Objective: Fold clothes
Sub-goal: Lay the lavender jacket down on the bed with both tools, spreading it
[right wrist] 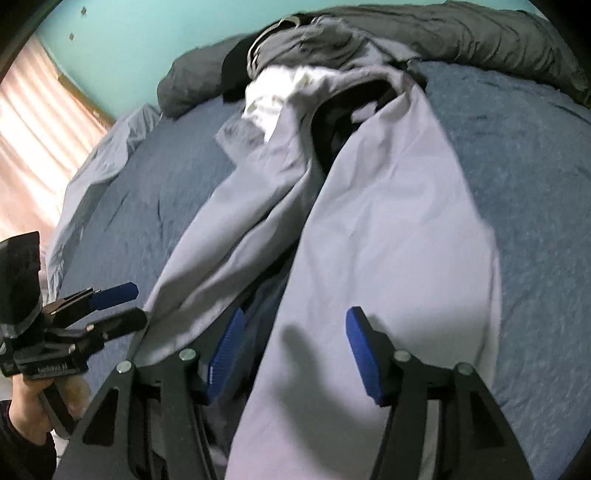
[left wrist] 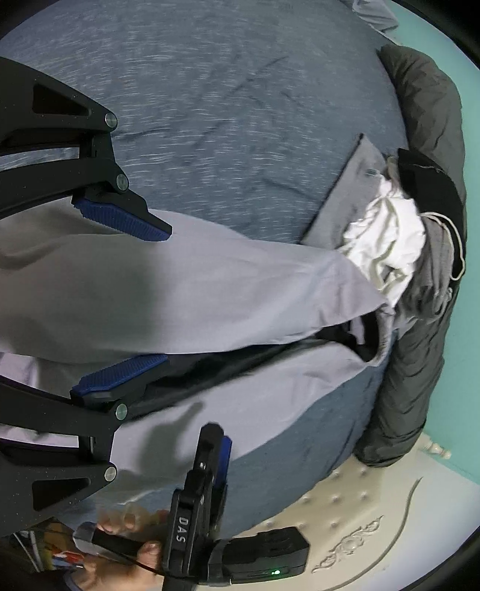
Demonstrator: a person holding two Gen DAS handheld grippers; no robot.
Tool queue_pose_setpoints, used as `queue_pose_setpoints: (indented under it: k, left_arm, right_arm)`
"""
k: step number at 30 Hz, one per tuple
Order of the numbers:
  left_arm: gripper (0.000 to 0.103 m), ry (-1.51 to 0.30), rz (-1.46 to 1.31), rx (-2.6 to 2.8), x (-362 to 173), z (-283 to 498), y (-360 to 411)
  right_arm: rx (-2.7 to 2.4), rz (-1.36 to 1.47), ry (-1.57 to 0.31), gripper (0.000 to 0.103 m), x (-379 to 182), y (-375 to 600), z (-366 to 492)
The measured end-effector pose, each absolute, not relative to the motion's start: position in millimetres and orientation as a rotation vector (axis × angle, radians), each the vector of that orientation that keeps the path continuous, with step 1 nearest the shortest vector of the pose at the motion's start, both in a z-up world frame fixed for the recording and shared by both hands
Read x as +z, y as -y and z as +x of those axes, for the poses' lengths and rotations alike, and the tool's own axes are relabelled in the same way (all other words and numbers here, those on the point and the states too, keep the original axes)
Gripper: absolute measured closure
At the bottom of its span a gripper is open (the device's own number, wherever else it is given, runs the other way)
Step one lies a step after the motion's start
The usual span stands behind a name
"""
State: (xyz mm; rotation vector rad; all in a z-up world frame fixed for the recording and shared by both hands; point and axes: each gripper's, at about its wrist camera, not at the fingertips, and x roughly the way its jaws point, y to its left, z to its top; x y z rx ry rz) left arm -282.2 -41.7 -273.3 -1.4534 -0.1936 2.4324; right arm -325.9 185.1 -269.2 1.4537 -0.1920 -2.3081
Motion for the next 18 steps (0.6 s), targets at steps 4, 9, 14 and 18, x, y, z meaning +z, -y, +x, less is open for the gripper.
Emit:
queue_pose_setpoints:
  k: [4,9,14,18]
  left_arm:
    - [0.036,0.195,-1.467,2.439,-279,-272,46]
    - [0.036,0.178,-1.452,2.449,-279,-266,45]
    - [0.036,0.146,-1.447,2.454,-283,-263,43]
    - [0.046,0.128,-1.444,2.448,-285,-261,42]
  right_arm:
    - [-2.323,1.495,0.143,0.044,-279,-176,-318]
    - [-2.351,1.545,0.122,0.044,-289,-171,-313]
    - [-2.373,1.556,0.060,0.046,-294,-170,-309]
    - [-2.390,1.541,0.021,0.075,-294,-176,-304]
